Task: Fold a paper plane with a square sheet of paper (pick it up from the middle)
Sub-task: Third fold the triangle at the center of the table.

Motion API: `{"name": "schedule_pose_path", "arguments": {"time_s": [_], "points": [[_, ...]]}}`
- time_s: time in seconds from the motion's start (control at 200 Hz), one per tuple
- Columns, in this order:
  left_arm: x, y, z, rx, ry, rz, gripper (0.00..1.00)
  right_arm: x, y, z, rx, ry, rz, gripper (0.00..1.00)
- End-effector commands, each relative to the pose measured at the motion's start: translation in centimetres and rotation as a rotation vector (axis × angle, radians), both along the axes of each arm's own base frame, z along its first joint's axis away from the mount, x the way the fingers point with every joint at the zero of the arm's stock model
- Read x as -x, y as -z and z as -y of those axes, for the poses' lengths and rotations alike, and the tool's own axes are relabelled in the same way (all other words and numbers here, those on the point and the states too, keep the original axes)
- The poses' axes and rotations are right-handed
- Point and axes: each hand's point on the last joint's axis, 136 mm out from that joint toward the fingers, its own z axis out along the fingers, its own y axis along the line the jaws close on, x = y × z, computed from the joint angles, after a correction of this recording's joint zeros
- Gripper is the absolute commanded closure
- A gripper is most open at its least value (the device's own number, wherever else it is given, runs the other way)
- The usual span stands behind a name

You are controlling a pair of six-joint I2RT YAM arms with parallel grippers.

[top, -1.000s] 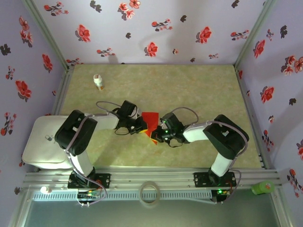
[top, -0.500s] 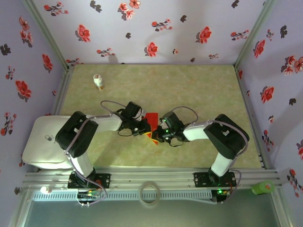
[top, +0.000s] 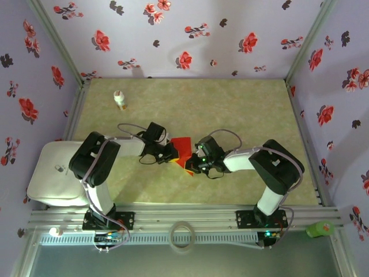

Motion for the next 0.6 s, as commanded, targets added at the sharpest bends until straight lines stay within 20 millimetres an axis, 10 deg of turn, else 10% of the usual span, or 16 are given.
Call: {"name": "schedule_pose_path", "arguments": {"time_s": [0.0, 0.595], "points": [[-1.1, 2.9, -3.7, -0.120, -0.063, -0.005, 0.91, 2.5, 3.8, 3.6, 0.175, 0.018, -0.114, 1.00], [-0.7, -5.0, -0.2, 0.039, -0.041, 0.104, 0.86, 2.0, 3.3, 3.4, 0.169, 0.017, -0.102, 1.00]]}}
